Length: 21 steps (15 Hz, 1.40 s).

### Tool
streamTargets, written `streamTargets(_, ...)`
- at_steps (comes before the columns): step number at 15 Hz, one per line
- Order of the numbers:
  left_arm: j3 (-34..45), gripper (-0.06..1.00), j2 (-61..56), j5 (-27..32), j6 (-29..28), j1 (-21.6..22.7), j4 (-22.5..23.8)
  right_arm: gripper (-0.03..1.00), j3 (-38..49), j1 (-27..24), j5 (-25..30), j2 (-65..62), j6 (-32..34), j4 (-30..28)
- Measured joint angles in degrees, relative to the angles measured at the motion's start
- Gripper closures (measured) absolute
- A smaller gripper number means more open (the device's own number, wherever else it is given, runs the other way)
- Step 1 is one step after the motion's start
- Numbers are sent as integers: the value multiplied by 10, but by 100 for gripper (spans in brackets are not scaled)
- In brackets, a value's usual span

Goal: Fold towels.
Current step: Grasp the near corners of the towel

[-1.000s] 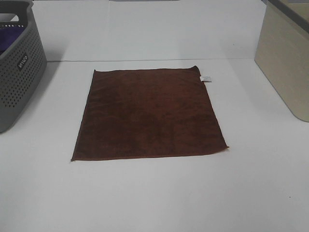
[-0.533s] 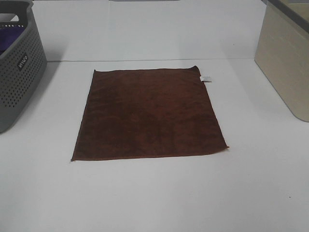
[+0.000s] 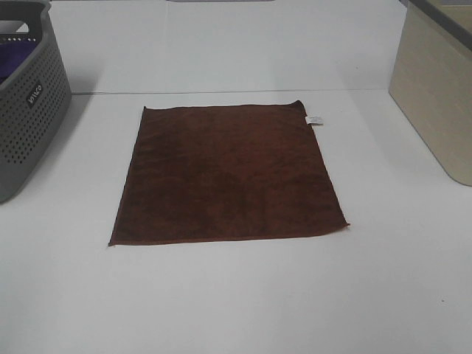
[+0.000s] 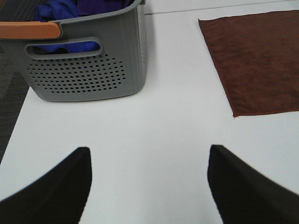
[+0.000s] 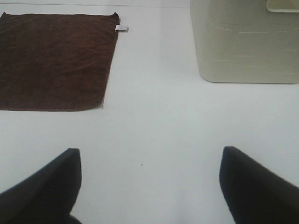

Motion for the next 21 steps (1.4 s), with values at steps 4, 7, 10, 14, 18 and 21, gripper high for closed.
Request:
streamTargets(4, 0, 29, 0, 0, 0, 0, 0, 18, 0, 0, 0, 0, 0, 0)
streamTargets(7, 0, 29, 0, 0, 0, 0, 0, 18, 0, 0, 0, 0, 0, 0)
streamTargets(10, 0, 29, 0, 0, 0, 0, 0, 18, 0, 0, 0, 0, 0, 0)
streamTargets(14, 0, 29, 0, 0, 0, 0, 0, 18, 0, 0, 0, 0, 0, 0)
streamTargets(18, 0, 29, 0, 0, 0, 0, 0, 18, 0, 0, 0, 0, 0, 0)
streamTargets(21, 0, 29, 0, 0, 0, 0, 0, 18, 0, 0, 0, 0, 0, 0)
